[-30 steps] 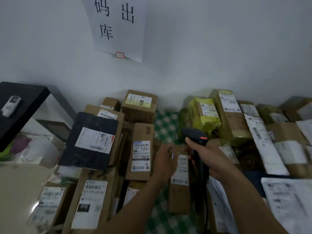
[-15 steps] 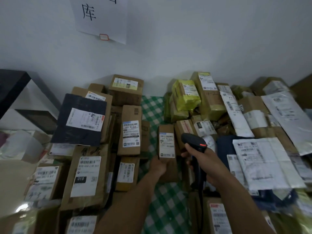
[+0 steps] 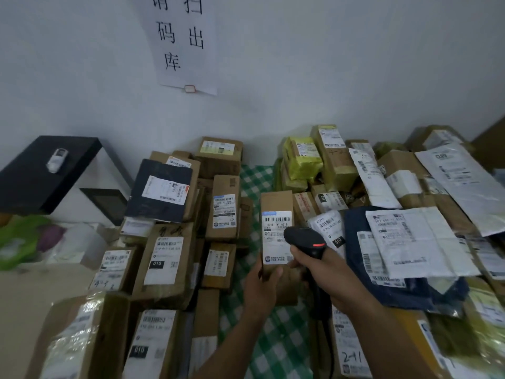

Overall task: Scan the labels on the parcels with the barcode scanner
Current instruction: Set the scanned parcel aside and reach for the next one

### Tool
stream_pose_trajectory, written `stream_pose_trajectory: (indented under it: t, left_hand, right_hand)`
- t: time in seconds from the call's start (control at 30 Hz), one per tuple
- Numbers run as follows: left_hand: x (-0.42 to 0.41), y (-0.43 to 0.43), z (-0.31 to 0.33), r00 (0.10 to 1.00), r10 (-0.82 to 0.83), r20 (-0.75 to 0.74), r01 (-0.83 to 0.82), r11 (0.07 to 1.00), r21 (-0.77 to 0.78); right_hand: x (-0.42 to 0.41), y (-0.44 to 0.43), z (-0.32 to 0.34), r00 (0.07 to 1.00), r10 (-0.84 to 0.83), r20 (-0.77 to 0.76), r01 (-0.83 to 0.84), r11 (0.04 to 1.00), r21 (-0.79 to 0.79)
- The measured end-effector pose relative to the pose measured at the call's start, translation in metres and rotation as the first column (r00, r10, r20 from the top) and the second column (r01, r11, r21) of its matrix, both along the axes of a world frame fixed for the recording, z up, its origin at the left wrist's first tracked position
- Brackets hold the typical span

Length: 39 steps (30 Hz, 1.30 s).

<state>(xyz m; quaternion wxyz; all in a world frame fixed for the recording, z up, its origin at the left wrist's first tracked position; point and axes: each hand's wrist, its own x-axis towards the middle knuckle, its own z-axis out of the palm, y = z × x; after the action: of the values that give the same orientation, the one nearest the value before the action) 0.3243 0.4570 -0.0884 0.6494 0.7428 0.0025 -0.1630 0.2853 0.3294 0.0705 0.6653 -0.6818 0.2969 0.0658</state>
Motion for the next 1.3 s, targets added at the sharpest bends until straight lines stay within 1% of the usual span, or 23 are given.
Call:
stream_pose_trajectory:
  t: [0.13,0.3,0.43,0.63,0.83,1.17,1.3]
  left_hand:
    - [-0.023,0.007,0.007,0.997,0.057,0.046,-0.058,0.998,0.013]
    - [-0.039,0.014,0.003,0.997,0.049,0.053,-0.053,0.995,0.082]
    - [-0.05,0.016,0.006,0.996,0.07,0.059,-0.077,0.99,0.118]
    - [-0.059,0.02,0.001,0.993,0.082,0.082,-0.095,0.982,0.164]
    - [-0.063,0.021,0.002,0.992,0.112,0.063,-0.12,0.985,0.128]
    - [-0.07,0.026,0.004,0.993,0.096,0.073,-0.105,0.985,0.14]
    - [-0.075,0.036,0.009,0.996,0.075,0.045,-0.081,0.983,0.164]
  right_hand:
    - [-0.026,0.003,0.007,0.998,0.055,-0.012,-0.055,0.998,0.011]
    - [-0.048,0.002,0.01,0.997,0.07,-0.007,-0.07,0.995,0.068]
    - [-0.059,0.0,0.01,0.995,0.101,0.023,-0.103,0.992,0.067]
    - [-0.07,-0.003,0.01,0.994,0.11,0.015,-0.111,0.991,0.077]
    - [-0.076,-0.002,0.013,0.989,0.148,-0.012,-0.148,0.987,0.058]
    - [-0.08,-0.002,0.007,0.99,0.139,0.007,-0.139,0.987,0.077]
    - [-0.083,-0.001,0.002,0.988,0.155,0.022,-0.156,0.984,0.084]
